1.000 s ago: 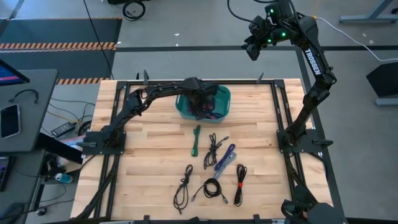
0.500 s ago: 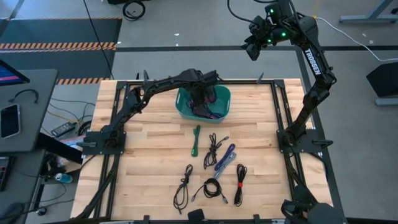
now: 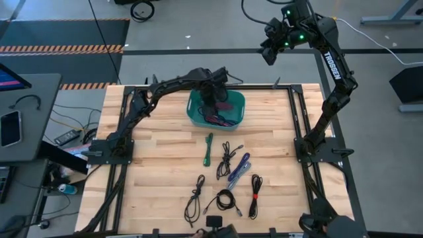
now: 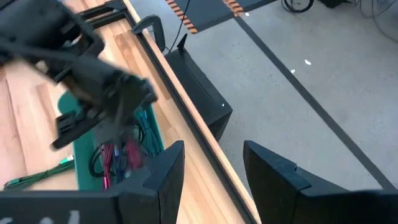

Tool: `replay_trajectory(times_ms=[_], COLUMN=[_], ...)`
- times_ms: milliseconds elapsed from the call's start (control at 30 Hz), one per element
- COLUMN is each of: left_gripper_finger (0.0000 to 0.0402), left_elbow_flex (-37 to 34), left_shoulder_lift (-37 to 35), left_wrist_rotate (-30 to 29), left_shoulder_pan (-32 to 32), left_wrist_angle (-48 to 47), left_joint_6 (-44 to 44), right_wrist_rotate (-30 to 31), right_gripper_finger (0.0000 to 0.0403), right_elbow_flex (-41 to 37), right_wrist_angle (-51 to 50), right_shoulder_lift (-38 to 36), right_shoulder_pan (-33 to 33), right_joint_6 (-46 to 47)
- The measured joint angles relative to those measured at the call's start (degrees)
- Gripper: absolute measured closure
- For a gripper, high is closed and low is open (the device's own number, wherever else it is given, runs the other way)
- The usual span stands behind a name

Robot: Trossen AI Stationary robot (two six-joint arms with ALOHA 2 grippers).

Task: Pick and place USB-C Cables
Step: Put the pink charger cable into the light blue bin

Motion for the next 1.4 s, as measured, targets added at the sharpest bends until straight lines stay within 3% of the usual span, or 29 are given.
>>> replay_trajectory(times_ms=[433, 633, 933, 1200, 1400], left_gripper_finger=[0.0372, 0.0372, 0.037, 0.0258, 0.021], left_elbow_flex=[0.01, 0.04, 0.37, 1.73, 1.81], left_shoulder_lift=[0.14, 3.34, 4.51, 4.44, 4.14], left_wrist_rotate=[3.34, 5.99, 4.31, 3.76, 3.49], left_shoulder_pan=[4.65, 4.83, 3.34, 2.48, 2.26], left_wrist_angle=[0.93, -0.18, 1.87, 1.01, -0.78], left_joint_6=[-0.84, -1.82, -2.24, -3.47, -8.61], right_wrist_rotate=[-0.02, -0.02, 0.17, 0.33, 0.5], right_gripper_finger=[0.0232, 0.0232, 0.0232, 0.0232, 0.0232], right_elbow_flex=[0.0, 0.0, 0.0, 0.0, 0.0], right_wrist_angle=[-1.16, -1.13, -1.14, -1.08, -1.01], right_shoulder_lift=[0.0, 0.0, 0.0, 0.0, 0.0], right_shoulder_pan=[0.0, -0.01, 0.0, 0.0, -0.02], right_joint_6=[0.22, 0.21, 0.21, 0.19, 0.19])
